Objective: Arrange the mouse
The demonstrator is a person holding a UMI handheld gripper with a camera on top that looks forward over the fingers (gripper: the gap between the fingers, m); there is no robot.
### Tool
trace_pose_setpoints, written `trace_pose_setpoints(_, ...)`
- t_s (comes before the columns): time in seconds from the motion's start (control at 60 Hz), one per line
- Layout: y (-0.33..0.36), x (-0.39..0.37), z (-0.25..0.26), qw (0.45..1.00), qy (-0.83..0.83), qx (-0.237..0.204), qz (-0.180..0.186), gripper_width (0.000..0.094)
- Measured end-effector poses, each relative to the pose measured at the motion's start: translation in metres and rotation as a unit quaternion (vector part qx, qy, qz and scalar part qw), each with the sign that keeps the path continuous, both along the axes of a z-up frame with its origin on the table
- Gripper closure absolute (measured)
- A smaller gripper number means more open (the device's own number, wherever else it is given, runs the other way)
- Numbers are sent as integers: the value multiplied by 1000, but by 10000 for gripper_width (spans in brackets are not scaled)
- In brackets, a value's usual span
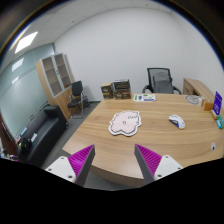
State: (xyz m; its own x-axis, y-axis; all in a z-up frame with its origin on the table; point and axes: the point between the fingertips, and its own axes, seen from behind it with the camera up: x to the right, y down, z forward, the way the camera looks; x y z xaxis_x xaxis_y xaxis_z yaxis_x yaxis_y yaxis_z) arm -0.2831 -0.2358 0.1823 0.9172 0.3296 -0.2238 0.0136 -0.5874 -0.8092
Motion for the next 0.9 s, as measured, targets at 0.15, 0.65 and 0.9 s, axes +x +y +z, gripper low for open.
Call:
trace_pose_setpoints(0.15, 13, 6, -8, 998, -16, -1, -61, 114)
trace_pose_setpoints(0.65, 114, 156, -81, 984, -92, 9, -149, 117)
trace_pose_setpoints(0.9, 220, 256, -157, 984, -111, 9, -140, 117)
